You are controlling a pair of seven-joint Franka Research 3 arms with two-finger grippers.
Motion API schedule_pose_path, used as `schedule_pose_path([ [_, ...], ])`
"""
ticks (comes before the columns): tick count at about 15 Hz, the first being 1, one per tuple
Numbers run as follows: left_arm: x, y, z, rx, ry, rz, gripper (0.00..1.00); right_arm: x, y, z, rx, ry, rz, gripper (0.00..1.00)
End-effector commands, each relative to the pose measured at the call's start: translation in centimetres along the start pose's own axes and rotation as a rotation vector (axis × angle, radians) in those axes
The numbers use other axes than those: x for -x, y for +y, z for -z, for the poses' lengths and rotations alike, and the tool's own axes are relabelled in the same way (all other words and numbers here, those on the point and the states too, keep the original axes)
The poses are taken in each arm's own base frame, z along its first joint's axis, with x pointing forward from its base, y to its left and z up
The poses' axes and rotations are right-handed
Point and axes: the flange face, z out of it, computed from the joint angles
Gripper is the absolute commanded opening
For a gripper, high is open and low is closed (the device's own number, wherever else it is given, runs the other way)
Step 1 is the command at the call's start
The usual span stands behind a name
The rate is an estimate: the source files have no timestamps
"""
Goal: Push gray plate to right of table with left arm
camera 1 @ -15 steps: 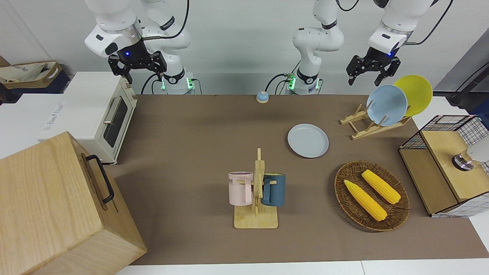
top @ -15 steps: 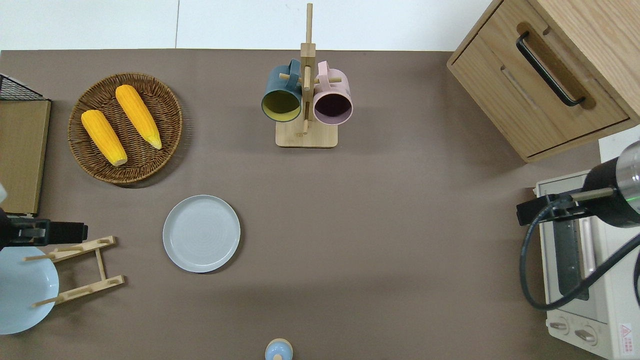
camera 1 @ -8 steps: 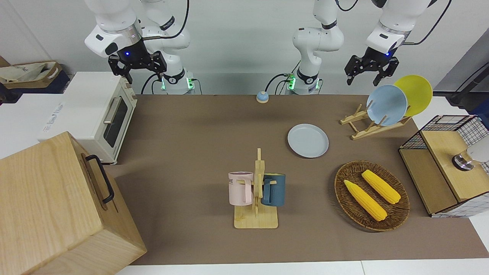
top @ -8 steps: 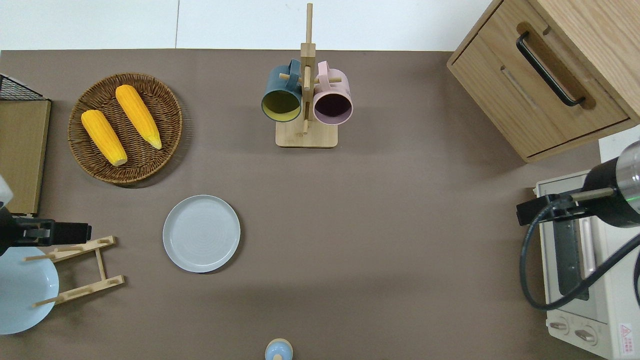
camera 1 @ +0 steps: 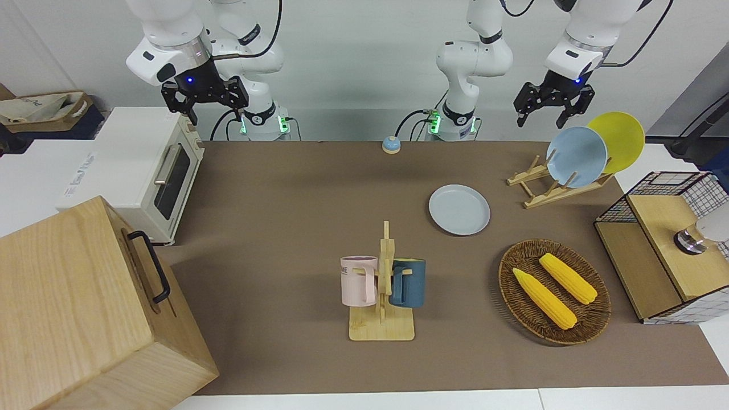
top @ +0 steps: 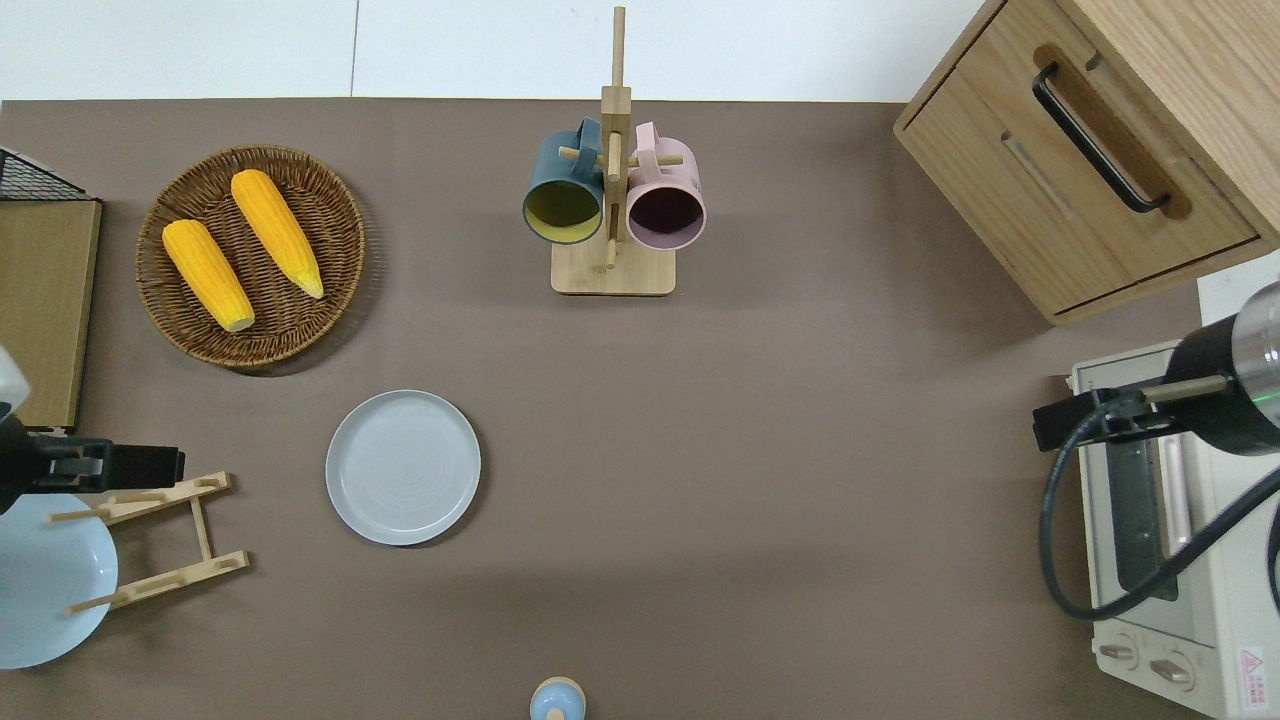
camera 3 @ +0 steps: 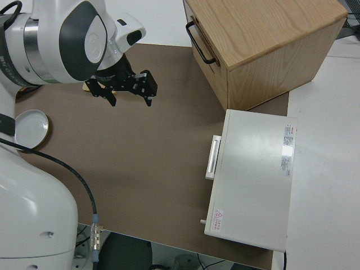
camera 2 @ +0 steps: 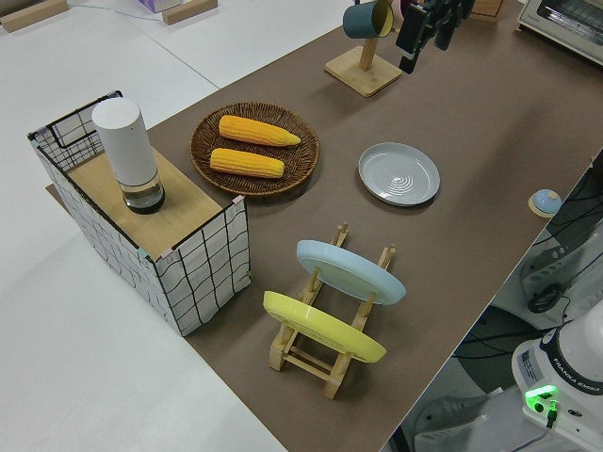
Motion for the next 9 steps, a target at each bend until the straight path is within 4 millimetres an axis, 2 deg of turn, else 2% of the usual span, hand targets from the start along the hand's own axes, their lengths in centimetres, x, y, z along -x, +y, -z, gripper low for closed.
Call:
schedule_pose_path([
  [1, 0.0, 0.2, -0.9, -0.006, -0.017, 0.002, 0.99, 0.3, 0.1, 0.4, -0.004, -0.004, -0.015, 0.983],
  [9, -0.1, 1.5, -4.0, -0.012, -0.051, -0.022, 0.99, 0.3, 0.1, 0.4, -0.004, -0.004, -0.016, 0.983],
])
